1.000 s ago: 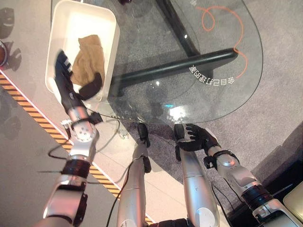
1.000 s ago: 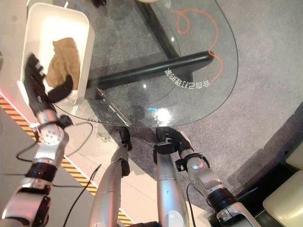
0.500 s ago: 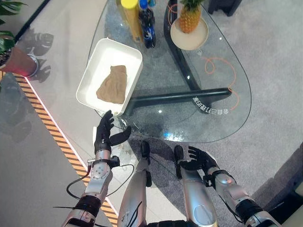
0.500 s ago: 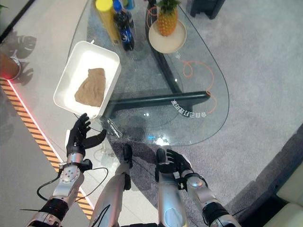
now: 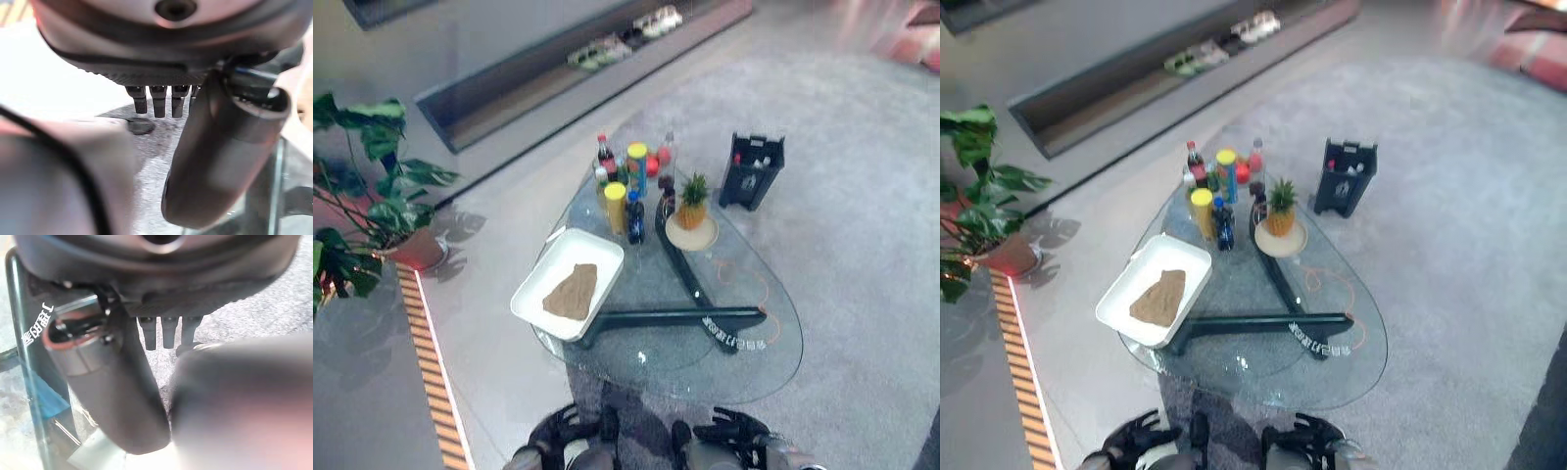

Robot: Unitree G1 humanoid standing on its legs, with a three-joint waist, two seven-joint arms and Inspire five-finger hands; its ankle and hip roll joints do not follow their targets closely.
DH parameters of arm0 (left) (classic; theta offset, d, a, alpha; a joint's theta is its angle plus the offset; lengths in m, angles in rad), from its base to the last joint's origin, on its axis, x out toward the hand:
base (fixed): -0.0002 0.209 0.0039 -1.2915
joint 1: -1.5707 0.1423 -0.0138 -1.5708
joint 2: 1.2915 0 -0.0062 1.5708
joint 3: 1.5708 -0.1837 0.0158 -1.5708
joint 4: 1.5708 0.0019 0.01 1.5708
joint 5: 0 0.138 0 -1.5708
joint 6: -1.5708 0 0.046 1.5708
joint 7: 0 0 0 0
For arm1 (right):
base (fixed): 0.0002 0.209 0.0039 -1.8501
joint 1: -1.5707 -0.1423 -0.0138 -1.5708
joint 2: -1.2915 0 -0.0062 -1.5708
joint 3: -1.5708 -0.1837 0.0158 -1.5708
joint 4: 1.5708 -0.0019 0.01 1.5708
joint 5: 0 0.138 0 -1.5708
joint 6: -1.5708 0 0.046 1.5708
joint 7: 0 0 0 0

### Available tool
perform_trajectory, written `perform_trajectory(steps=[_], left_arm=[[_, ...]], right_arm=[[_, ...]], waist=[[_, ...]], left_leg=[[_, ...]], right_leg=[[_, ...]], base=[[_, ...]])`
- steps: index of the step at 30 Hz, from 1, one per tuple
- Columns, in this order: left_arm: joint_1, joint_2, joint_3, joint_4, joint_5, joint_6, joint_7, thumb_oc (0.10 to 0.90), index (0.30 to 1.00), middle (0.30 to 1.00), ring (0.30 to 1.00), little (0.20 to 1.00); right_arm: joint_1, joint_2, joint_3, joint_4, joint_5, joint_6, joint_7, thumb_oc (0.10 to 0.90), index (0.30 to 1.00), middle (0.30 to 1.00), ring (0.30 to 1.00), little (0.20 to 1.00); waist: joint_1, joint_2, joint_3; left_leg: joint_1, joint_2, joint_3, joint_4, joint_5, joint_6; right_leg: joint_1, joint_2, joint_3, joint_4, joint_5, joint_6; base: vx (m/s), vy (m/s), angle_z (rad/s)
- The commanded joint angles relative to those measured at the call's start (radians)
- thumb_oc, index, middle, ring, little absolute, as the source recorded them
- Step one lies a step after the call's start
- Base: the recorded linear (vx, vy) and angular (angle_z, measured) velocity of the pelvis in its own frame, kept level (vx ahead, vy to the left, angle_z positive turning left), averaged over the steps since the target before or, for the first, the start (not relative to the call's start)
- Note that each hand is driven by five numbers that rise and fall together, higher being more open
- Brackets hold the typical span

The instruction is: Wipe the table with a cloth and put it in the basket.

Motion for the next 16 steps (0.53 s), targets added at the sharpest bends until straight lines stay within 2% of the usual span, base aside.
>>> perform_trajectory(steps=[1, 16], left_arm=[[-0.059, 0.012, 0.023, 0.033, 0.06, 0.011, -0.02, 0.8, 0.9, 0.9, 0.9, 0.9], [-0.05, 0.0, 0.022, 0.097, 0.101, 0.023, -0.012, 0.8, 0.9, 0.9, 0.9, 0.9]], right_arm=[[0.017, 0.012, -0.01, 0.022, -0.014, 0.008, 0.063, 0.8, 0.9, 0.9, 0.9, 0.9], [0.03, 0.024, -0.04, 0.128, 0.009, 0.071, 0.112, 0.8, 0.9, 0.9, 0.9, 0.9]], waist=[[0.0, -0.041, -0.005], [0.003, -0.046, -0.06]], left_leg=[[0.047, -0.067, 0.014, 0.057, -0.135, 0.021], [0.146, -0.062, 0.041, -0.004, -0.153, 0.032]], right_leg=[[0.068, -0.01, -0.002, -0.109, 0.064, 0.052], [0.15, -0.017, -0.042, -0.164, 0.072, 0.063]], base=[[0.04, -0.023, 0.02], [0.03, -0.017, -0.02]])
